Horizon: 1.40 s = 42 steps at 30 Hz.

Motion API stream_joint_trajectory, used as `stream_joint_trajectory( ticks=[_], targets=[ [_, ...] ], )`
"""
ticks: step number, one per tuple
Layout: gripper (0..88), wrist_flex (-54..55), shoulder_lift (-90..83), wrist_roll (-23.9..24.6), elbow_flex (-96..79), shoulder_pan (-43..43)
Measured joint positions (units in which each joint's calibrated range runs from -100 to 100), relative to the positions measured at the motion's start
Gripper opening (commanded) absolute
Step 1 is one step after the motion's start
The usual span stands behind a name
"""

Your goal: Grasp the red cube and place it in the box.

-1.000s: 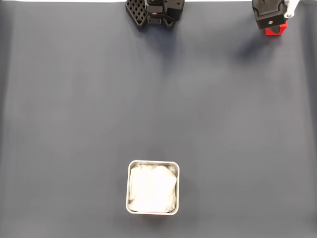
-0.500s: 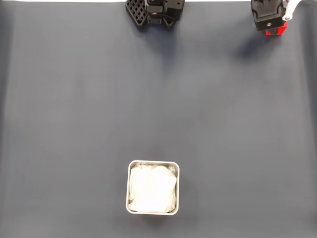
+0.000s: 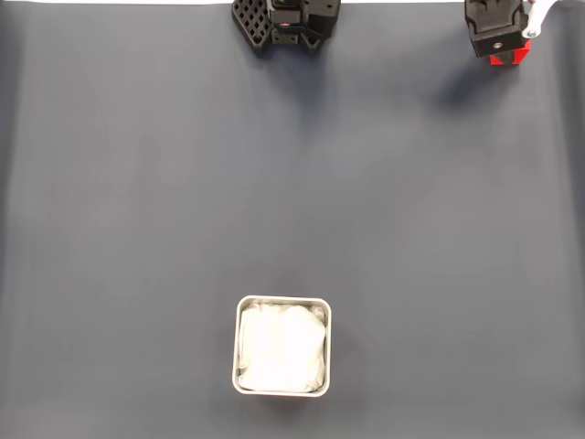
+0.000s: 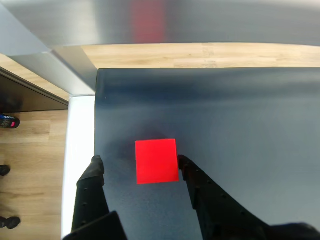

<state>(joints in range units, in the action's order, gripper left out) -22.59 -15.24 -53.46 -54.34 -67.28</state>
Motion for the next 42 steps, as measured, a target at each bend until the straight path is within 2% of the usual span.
stream_joint_trajectory(
  ticks=[24,42],
  targets=[
    [13.7,0.00,0.00,0.20,0.00,0.00],
    [11.4,0.00,0.00,0.20,0.00,0.00]
  ],
)
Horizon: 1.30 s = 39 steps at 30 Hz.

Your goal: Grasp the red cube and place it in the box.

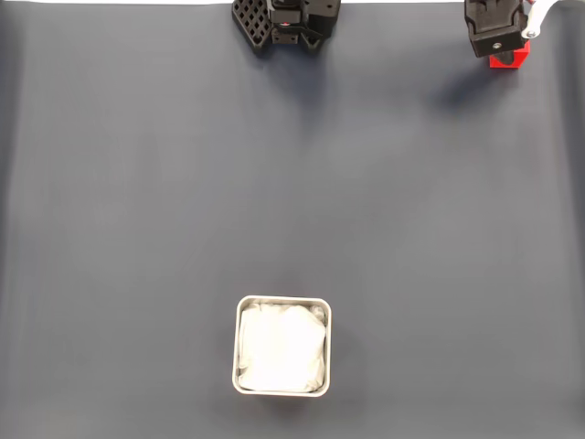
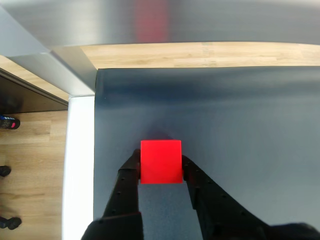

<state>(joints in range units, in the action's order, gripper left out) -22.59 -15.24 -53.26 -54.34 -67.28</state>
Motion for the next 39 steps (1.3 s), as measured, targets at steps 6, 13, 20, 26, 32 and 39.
stream_joint_trajectory(
  ticks=[6,13,20,26,32,39],
  targets=[
    [11.3,-1.67,-1.65,0.00,0.00,0.67],
    [11.3,-5.65,-5.82,0.00,2.08,4.30],
    [11.3,-10.18,-10.68,0.00,4.43,7.64],
    [11.2,-12.57,-14.24,0.00,4.88,10.83],
    [11.1,-14.00,-16.85,0.00,5.61,14.32],
    [11.1,-15.35,-17.98,0.00,7.50,17.58]
  ],
)
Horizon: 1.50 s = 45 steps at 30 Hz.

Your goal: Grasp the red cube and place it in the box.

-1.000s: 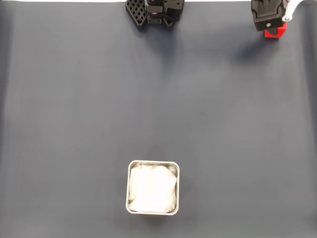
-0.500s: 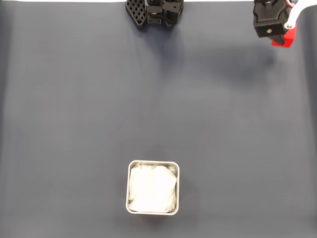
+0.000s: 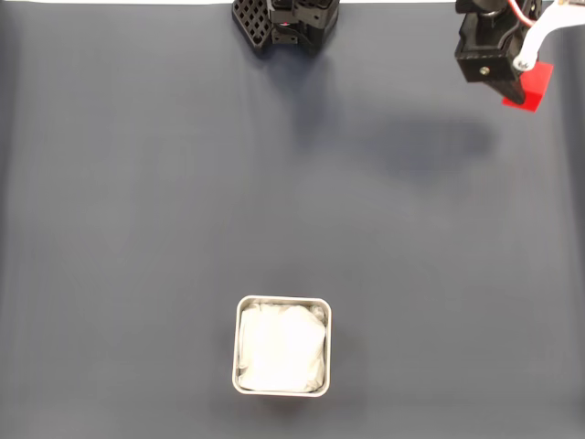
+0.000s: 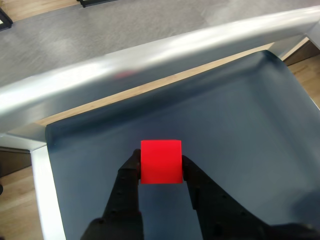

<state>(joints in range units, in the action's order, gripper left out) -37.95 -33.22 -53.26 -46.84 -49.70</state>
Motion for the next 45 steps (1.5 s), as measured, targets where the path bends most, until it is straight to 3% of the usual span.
stream_joint_trajectory(
  ticks=[45],
  targets=[
    [10.8,-4.69,3.21,1.17,15.64,28.71]
  ],
)
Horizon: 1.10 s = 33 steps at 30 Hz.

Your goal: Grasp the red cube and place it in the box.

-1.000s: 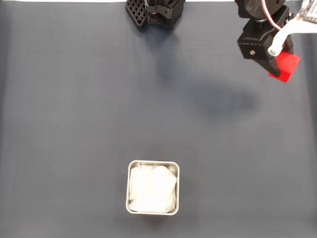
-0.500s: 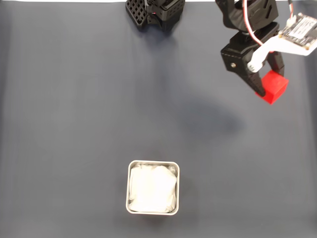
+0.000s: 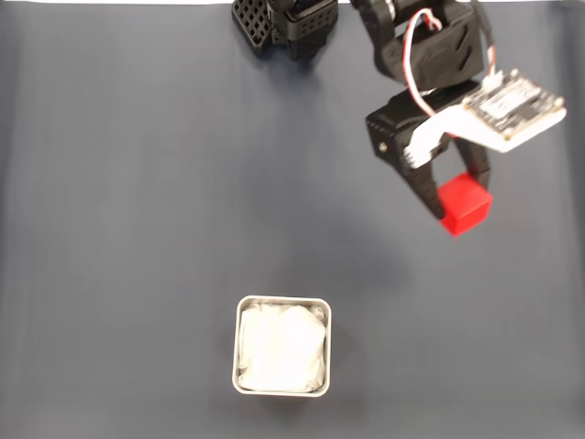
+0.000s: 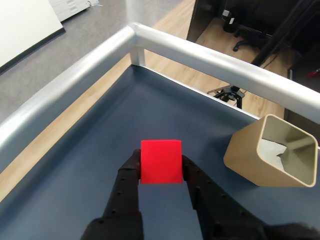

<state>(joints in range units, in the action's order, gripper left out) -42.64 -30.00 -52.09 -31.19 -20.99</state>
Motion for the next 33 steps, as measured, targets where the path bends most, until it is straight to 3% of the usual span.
stream_joint_trajectory(
  ticks=[33],
  targets=[
    [10.1,1.59,17.28,0.00,15.73,15.43]
  ],
)
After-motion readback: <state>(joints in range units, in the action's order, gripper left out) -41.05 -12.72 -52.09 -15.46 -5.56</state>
